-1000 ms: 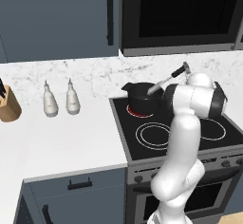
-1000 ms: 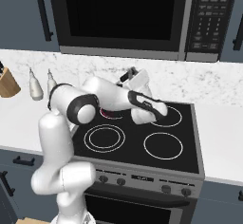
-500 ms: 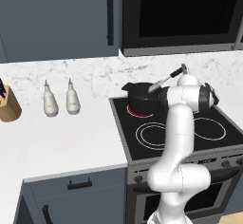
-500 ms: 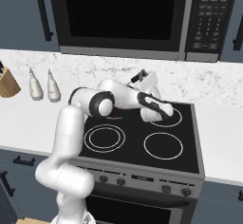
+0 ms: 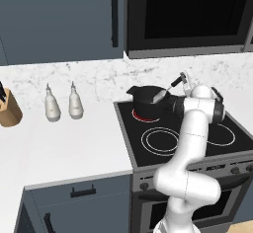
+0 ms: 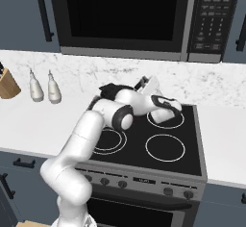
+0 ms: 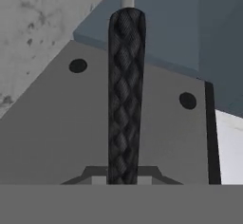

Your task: Put the garlic and garlic in the pot. Retrieve the spatula and lightly stir the vegetables in the pot.

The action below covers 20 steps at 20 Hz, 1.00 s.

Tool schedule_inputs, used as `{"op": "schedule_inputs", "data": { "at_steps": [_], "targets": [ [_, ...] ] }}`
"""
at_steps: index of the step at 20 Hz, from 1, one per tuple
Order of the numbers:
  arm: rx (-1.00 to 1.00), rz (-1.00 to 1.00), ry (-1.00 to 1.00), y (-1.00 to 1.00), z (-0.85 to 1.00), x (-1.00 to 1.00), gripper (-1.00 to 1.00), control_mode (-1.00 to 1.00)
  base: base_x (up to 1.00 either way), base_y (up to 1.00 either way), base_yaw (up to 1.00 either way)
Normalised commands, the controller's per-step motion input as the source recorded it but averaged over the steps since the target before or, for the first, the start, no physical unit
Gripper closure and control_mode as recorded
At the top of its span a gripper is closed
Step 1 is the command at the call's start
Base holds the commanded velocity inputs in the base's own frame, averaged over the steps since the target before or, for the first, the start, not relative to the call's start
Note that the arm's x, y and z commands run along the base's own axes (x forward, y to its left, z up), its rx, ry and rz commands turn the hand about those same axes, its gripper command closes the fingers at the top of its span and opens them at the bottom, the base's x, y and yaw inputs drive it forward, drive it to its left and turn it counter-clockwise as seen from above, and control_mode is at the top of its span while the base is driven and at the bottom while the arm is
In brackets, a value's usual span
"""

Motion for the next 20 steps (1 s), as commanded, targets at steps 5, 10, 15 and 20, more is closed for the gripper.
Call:
{"op": "schedule_inputs", "data": {
  "at_steps": [5, 10, 15, 20],
  "targets": [
    [-0.22, -0.01, 0.00, 0.53, -0.27, 0.27, 1.00, -1.00, 0.00, 0.00, 0.00],
    [-0.18, -0.06, 0.00, 0.22, 0.00, 0.23, 1.00, -1.00, 0.00, 0.00, 0.00],
    [-0.11, -0.10, 0.06, -0.37, 0.25, -0.19, 1.00, -1.00, 0.00, 0.00, 0.00],
    [-0.08, -0.05, 0.24, -0.46, 0.27, -0.41, 1.00, -1.00, 0.00, 0.00, 0.00]
  ]
}}
